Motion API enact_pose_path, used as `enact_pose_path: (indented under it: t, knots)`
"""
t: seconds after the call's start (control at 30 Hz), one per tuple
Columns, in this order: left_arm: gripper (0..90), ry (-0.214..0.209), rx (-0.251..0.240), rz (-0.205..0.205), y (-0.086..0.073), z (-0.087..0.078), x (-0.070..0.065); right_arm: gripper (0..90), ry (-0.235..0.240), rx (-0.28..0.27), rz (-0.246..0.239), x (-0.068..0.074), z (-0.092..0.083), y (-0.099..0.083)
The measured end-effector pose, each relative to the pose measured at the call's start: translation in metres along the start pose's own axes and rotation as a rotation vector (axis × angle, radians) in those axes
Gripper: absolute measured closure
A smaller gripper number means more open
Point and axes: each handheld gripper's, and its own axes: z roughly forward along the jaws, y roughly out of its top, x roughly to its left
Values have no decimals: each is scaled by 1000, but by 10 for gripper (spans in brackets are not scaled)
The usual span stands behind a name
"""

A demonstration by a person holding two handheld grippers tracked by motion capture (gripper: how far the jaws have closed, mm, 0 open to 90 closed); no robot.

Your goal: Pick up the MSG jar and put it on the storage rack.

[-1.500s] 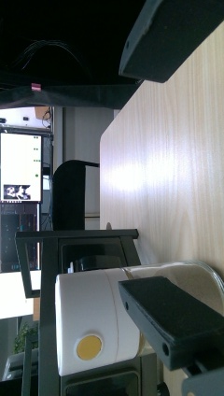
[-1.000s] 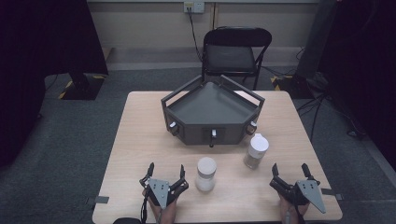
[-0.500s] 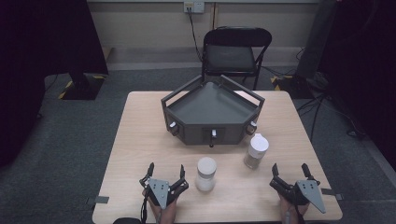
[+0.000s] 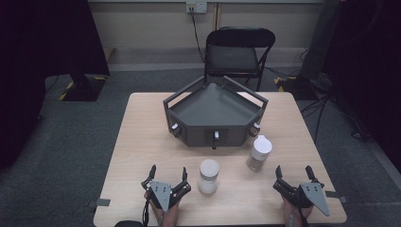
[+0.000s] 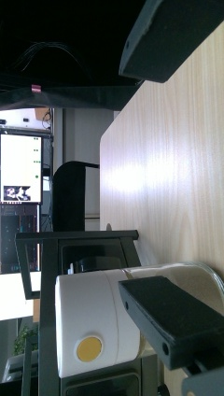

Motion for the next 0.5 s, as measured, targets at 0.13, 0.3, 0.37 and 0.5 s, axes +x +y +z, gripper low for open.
enact_pose_path:
  t: [0.13, 0.3, 0.37, 0.5]
  knots:
    - [1, 1, 1, 0, 0, 0, 0, 0, 0, 0, 0, 0, 0, 0]
    - [1, 3, 1, 0, 0, 0, 0, 0, -1, 0, 0, 0, 0, 0]
    - [1, 3, 1, 0, 0, 0, 0, 0, -1, 0, 0, 0, 0, 0]
    - [1, 5, 2, 2, 0, 0, -1, 0, -1, 0, 0, 0, 0, 0]
